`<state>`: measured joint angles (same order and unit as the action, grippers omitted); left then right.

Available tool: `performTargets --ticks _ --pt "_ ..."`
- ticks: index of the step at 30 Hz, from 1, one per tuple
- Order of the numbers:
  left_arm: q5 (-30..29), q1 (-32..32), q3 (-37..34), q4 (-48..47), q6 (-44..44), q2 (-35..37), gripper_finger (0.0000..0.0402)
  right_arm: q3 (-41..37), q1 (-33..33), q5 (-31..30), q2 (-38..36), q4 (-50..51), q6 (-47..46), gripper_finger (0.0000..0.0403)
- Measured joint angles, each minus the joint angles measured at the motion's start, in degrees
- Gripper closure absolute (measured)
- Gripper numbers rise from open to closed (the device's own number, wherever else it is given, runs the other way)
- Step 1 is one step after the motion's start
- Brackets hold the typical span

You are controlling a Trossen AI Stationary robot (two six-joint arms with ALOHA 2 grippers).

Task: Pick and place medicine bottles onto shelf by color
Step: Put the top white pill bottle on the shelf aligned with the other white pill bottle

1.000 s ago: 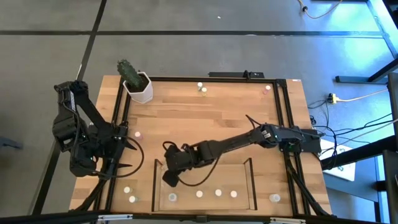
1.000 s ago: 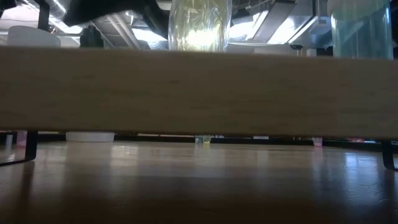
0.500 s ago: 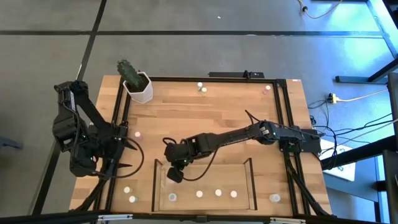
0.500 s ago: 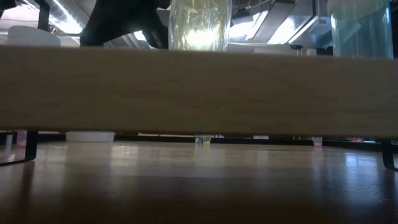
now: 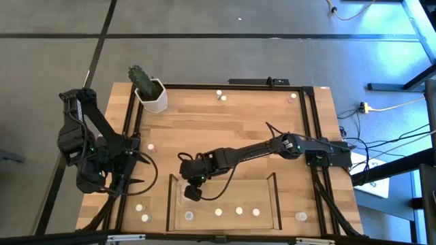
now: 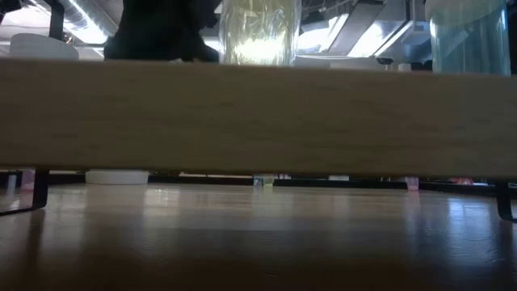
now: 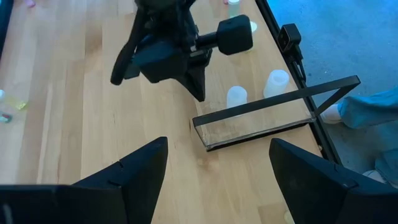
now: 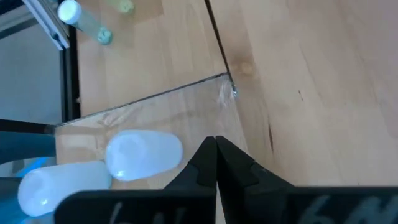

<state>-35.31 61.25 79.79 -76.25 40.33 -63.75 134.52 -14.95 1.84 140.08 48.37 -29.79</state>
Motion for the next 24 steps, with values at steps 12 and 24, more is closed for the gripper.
performTargets --ticks 12,24 --pt "0.00 0.00 0.01 0.00 0.00 0.00 0.0127 0.00 -0.84 1.05 1.10 -4.13 5.29 0.0401" --pt "0.00 0.00 0.02 0.00 0.03 0.00 0.0127 -0.45 -0.95 0.83 1.10 -5.05 6.30 0.0402"
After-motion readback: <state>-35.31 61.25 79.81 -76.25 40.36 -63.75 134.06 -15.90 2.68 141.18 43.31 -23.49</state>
